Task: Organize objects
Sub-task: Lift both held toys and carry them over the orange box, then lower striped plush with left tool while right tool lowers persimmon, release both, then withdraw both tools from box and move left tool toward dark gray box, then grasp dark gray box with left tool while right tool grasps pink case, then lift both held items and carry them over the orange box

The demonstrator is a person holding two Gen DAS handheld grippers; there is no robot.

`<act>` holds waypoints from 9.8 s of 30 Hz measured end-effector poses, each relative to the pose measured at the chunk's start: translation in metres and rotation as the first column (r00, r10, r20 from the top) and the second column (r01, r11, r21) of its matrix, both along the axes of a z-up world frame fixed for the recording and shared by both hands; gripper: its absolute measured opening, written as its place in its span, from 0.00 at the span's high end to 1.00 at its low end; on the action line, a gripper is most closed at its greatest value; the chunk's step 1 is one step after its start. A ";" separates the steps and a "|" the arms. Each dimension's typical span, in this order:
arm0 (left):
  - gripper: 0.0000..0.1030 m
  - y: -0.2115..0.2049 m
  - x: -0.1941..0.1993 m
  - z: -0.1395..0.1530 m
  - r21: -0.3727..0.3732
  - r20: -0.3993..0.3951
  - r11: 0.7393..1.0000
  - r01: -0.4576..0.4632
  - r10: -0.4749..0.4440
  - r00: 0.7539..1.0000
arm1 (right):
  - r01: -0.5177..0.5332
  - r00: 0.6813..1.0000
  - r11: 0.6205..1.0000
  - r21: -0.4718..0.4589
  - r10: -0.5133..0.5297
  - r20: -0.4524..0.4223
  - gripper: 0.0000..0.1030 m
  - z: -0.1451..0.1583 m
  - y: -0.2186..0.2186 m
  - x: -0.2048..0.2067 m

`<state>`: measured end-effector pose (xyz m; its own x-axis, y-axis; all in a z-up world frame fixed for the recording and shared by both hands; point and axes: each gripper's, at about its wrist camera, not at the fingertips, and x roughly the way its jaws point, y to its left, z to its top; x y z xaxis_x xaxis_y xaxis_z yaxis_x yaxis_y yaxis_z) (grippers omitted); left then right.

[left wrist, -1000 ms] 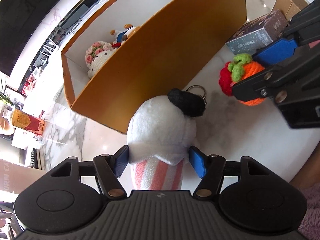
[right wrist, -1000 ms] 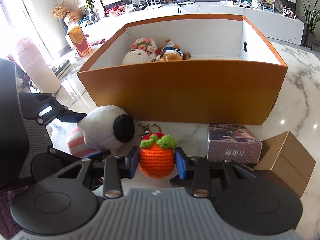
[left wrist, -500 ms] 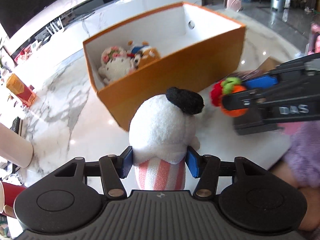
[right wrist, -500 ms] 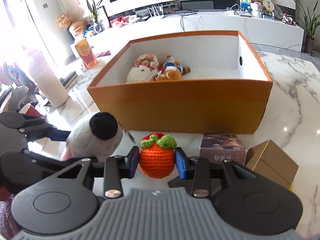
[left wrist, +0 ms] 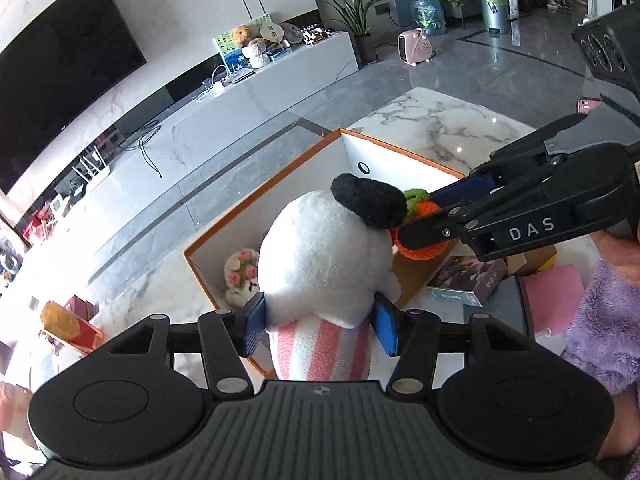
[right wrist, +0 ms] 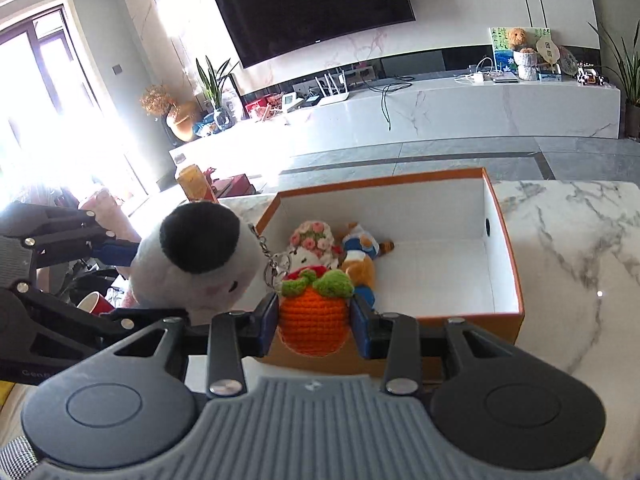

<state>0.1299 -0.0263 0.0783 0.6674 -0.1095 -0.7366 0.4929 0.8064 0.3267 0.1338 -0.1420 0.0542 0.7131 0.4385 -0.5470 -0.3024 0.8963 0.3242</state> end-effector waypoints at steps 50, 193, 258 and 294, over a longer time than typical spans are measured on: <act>0.27 0.034 0.126 -0.102 -0.116 -0.480 0.957 0.267 -0.289 0.828 | -0.023 0.922 0.999 -0.023 0.012 -0.386 0.60 -0.080 0.024 0.160; 0.54 -0.050 -0.075 -0.131 -0.309 -0.285 0.933 -0.187 0.096 0.954 | 0.052 0.967 0.927 -0.372 -0.140 -0.215 0.29 -0.123 -0.036 -0.095; 0.55 -0.020 -0.055 -0.129 -0.302 -0.368 0.918 -0.259 0.138 0.920 | 0.085 0.923 0.992 -0.091 -0.113 -0.369 0.80 -0.095 -0.031 -0.080; 0.57 0.001 -0.075 -0.122 -0.428 -0.397 0.807 -0.407 0.236 0.887 | 0.173 0.897 0.983 0.063 -0.130 -0.423 0.80 -0.100 -0.012 -0.076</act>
